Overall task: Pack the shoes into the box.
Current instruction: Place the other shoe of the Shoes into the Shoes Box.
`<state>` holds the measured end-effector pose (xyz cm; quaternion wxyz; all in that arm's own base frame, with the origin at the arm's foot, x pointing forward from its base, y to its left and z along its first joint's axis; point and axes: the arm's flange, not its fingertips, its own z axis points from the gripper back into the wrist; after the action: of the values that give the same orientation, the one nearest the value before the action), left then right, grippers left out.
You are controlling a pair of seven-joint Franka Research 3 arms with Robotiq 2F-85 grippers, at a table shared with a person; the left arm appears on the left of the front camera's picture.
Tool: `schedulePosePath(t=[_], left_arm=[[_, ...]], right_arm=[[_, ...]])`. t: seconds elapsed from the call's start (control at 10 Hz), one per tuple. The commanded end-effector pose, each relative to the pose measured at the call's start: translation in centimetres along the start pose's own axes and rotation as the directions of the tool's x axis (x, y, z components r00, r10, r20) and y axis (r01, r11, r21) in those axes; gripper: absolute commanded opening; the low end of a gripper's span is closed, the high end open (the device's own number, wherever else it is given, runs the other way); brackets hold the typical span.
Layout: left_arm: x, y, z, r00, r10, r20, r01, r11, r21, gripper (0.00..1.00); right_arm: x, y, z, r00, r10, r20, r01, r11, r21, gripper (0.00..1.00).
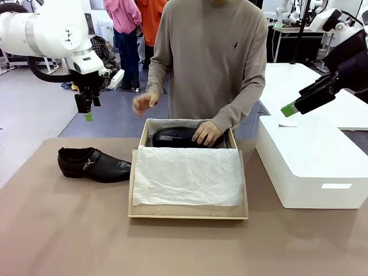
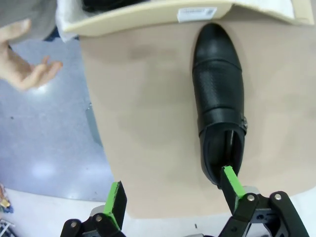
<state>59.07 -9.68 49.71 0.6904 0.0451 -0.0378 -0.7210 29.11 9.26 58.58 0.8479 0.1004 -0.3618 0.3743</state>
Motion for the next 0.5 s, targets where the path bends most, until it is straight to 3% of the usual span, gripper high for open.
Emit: schedulePosePath(t=[0.0,0.3,0.4], left_arm=[[-2.2,-1.2,-1.6,1.0,-0.002,-0.01,0.001,0.999,-0.043,1.0],[-3.9,-1.5,-5.0,0.999,0.05,-0.019,-0.051,0.998,-0.026,1.0],[-4.2,-1.5,-5.7,0.997,0.073,-0.011,-0.074,0.995,-0.066,1.0]], right_arm=[[0.0,0.0,0.0,1.0,0.0,0.005,0.0,1.0,0.008,1.0],[0.0,0.0,0.0,1.0,0.0,0.005,0.0,1.0,0.008,1.0],[0.0,0.0,0.0,1.0,0.0,0.005,0.0,1.0,0.008,1.0]])
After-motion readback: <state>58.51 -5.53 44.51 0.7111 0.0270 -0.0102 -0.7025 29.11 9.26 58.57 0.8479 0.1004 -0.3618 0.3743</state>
